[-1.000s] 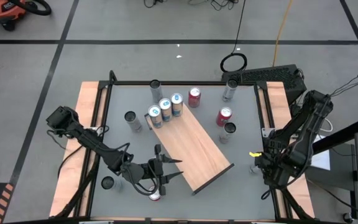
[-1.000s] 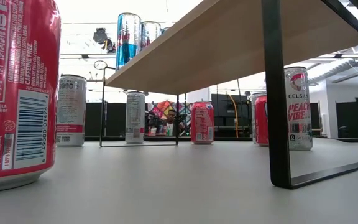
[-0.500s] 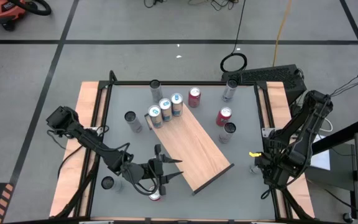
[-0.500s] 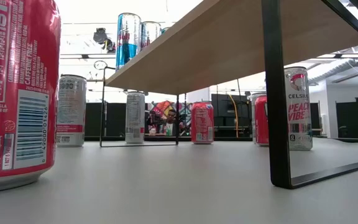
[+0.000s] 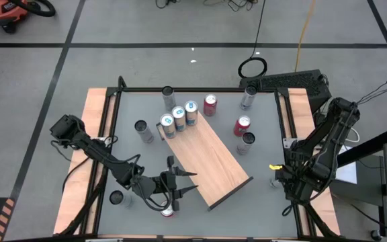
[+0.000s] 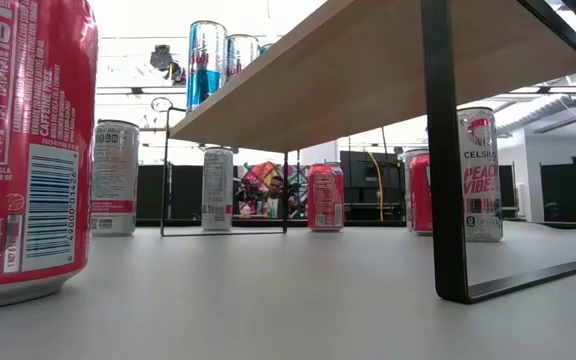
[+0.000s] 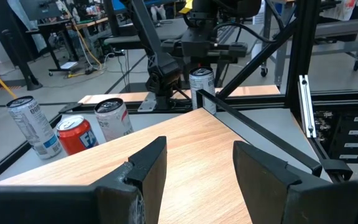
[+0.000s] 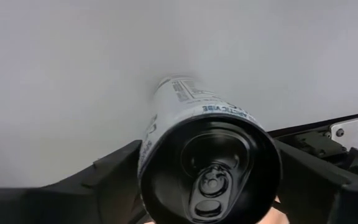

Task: Place canned beverage on shelf
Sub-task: Put the bottom right white soda can on the shelf

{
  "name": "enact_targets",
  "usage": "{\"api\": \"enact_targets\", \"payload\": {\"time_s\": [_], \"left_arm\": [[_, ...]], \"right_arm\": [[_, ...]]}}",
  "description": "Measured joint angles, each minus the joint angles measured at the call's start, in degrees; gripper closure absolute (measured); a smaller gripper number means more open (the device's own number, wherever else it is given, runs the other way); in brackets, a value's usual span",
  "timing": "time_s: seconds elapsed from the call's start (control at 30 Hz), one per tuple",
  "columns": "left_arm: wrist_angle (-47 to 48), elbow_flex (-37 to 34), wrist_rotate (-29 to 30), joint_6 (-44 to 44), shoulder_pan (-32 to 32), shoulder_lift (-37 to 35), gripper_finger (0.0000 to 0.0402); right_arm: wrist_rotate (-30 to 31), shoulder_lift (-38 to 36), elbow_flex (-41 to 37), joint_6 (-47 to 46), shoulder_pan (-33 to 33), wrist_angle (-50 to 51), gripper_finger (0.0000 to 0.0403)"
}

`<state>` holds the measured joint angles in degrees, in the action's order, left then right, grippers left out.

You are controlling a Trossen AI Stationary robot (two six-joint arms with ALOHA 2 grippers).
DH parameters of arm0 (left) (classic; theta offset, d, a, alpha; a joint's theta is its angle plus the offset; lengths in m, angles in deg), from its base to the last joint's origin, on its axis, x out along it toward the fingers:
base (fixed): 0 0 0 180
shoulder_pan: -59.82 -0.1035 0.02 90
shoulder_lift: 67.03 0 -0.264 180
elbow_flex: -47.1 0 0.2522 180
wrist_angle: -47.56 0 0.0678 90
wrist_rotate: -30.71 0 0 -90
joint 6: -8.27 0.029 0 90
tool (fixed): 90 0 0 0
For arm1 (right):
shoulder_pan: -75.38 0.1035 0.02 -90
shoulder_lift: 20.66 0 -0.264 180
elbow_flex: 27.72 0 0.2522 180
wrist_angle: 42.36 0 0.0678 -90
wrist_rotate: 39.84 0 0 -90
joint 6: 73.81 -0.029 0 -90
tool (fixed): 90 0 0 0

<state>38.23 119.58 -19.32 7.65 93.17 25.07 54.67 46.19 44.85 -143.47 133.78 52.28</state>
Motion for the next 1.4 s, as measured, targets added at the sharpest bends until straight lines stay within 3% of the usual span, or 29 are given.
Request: {"api": "enact_targets", "payload": {"time_s": [0.3, 0.63, 1.13, 1.4], "left_arm": [[0.02, 0.01, 0.0, 0.0, 0.0, 0.02, 0.022], [0.02, 0.01, 0.0, 0.0, 0.0, 0.02, 0.022], [-3.06, 0.37, 0.02, 1.97, -2.66, 0.02, 0.022], [-3.06, 0.39, 0.0, -2.08, -4.49, 0.02, 0.022]], "right_arm": [[0.0, -0.07, 0.07, 2.0, 0.0, -0.35, 0.0173], [-0.26, 0.04, 1.59, 1.41, -0.27, -2.66, 0.0163], [-0.86, 0.0, 14.92, -1.76, -4.38, -4.36, 0.0171], [-2.93, 0.04, 20.4, -1.71, -5.89, -7.01, 0.0173]]}}
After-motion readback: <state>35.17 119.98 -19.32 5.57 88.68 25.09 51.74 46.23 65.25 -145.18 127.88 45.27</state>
